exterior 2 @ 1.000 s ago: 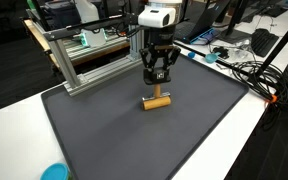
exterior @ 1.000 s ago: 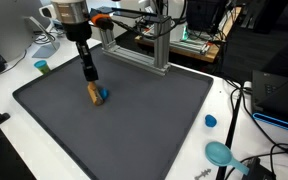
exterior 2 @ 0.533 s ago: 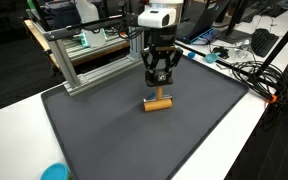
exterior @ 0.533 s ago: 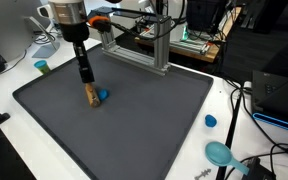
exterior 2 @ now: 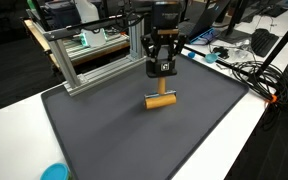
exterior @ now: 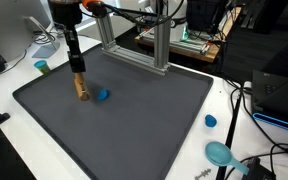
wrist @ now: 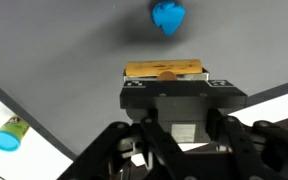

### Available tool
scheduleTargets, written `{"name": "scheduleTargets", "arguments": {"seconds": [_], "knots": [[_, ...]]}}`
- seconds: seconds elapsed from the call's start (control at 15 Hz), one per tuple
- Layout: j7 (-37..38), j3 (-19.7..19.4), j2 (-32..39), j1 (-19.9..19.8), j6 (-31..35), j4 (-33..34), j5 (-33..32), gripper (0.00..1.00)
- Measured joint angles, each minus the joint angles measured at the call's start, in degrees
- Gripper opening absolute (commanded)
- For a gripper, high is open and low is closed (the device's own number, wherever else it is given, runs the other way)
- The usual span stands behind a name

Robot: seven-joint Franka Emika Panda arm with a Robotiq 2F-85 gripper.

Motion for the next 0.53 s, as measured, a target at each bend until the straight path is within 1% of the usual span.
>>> {"name": "scheduleTargets", "arguments": {"seconds": [0.2,0.4,0.53], "knots": [[-2.32,1.57,-0.77,0.02,-3.56,-0.94,0.8,0.22],[-2.91,3.07,-0.67,0.07,-3.89,-2.13,1.3,0.22],[-2.91,3.43,-0.47,0.18,-3.89,-2.58,1.29,0.22]]}}
